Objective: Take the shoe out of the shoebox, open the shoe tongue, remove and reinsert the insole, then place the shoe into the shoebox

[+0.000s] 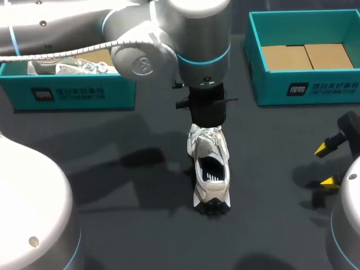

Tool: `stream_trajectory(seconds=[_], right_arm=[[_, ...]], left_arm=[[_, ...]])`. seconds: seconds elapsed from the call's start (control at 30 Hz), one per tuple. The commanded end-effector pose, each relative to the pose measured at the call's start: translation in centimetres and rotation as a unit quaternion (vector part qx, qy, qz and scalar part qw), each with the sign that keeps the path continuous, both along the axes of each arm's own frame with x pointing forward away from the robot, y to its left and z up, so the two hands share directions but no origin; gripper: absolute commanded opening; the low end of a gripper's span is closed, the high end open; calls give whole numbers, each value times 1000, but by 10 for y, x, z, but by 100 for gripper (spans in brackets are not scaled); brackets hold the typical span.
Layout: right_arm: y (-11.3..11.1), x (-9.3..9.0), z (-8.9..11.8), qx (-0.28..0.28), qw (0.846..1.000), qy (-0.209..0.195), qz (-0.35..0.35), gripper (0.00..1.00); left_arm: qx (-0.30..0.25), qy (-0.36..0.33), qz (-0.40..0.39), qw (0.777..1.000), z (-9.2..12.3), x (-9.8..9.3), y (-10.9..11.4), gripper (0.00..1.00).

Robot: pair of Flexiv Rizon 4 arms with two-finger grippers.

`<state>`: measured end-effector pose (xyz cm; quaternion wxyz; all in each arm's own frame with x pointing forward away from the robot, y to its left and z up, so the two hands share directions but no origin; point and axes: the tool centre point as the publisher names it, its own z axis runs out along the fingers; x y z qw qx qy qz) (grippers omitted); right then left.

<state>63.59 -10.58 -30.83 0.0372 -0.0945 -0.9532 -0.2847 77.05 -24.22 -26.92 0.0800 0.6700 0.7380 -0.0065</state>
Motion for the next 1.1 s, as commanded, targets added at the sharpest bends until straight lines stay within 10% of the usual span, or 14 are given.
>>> stream_trajectory(seconds=[0.03, 0.8, 1.1], right_arm=[[0, -2, 0, -1, 1000, -1, 0, 100], [0, -2, 0, -1, 1000, -1, 0, 100], [0, -2, 0, -1, 1000, -1, 0, 100]], left_arm=[[-11, 16, -5, 1000, 7, -1, 7, 29], [-28, 96, -39, 994, -69, -60, -6, 22], [-27, 77, -48, 996, -54, -69, -4, 24]])
